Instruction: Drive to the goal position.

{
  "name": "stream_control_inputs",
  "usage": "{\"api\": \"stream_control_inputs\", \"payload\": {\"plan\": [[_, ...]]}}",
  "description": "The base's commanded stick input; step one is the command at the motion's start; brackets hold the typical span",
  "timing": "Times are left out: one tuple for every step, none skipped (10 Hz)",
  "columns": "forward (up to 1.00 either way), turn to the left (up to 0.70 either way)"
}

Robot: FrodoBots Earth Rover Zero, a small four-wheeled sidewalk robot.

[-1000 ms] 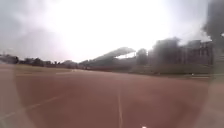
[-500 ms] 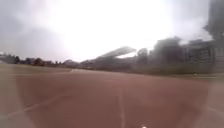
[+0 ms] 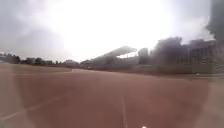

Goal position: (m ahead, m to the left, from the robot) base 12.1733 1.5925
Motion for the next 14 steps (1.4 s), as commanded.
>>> {"api": "stream_control_inputs", "payload": {"plan": [[0.70, 0.00], [0.70, 0.00], [0.70, 0.00], [0.70, 0.00], [0.70, 0.00], [0.70, 0.00], [0.70, 0.00], [0.70, 0.00], [0.70, 0.00], [0.70, 0.00], [0.70, 0.00], [0.70, 0.00], [0.70, 0.00], [0.70, 0.00]]}}
